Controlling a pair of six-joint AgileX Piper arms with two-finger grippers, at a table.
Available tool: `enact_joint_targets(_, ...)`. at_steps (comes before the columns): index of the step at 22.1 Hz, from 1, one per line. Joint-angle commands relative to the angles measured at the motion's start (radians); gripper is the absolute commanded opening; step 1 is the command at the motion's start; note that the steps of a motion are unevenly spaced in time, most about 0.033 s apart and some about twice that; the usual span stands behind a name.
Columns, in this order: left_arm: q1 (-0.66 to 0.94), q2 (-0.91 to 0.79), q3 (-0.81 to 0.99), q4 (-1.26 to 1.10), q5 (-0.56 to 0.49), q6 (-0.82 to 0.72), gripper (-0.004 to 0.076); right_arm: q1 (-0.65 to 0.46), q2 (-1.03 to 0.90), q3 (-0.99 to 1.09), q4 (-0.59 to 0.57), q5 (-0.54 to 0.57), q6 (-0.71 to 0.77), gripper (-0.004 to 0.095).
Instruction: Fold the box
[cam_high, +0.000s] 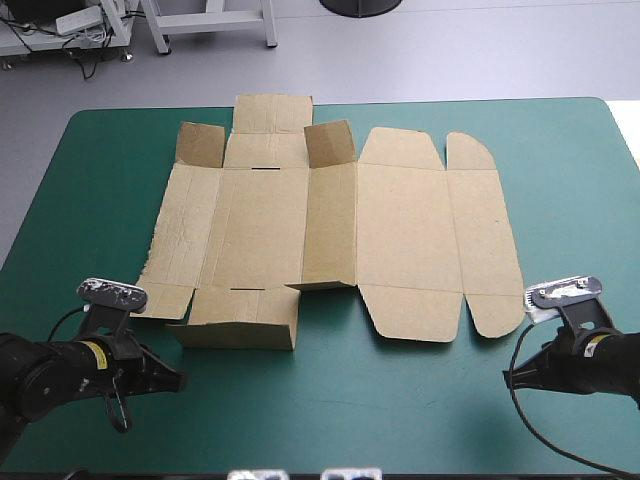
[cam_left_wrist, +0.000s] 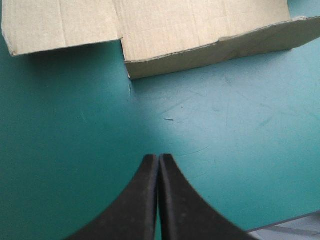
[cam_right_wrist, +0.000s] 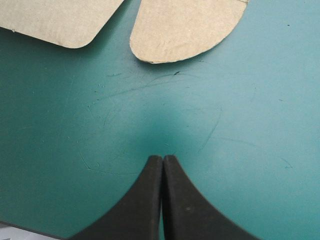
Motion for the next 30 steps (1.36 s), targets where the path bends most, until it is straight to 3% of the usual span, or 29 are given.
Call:
enact_joint_targets(1, -0.005, -0.003, -0.025, -0.005, -0.033, -0.007, -0.0009, 0.002, -0.006, -0.027, 0.005, -0.030, -0.003, -0.0020)
enact_joint_targets(16, -0.005, -0.003, -0.025, -0.076, -0.034, 0.012, -0.0008, 0.002, -0.006, -0.027, 0.010, -0.026, -0.003, -0.0020)
enact_joint_targets(20, -0.005, -0.003, -0.032, -0.311, -0.159, 0.193, -0.0008, 0.002, -0.006, -0.027, 0.038, -0.020, -0.003, -0.0020)
enact_joint_targets(22, -0.005, 0.007, -0.072, -0.256, -0.203, 0.195, 0.0000, 0.002, -0.006, -0.027, 0.038, -0.016, -0.003, -0.0020)
enact_joint_targets(26, -0.005, 0.138, -0.234, -0.104, -0.120, 0.180, 0.0015, 0.002, -0.006, -0.027, 0.049, -0.016, -0.012, -0.0020)
enact_joint_targets(30, 0.027, 0.244, -0.314, -0.046, -0.116, 0.199, 0.0015, 0.002, -0.006, -0.027, 0.049, -0.016, -0.030, -0.0020)
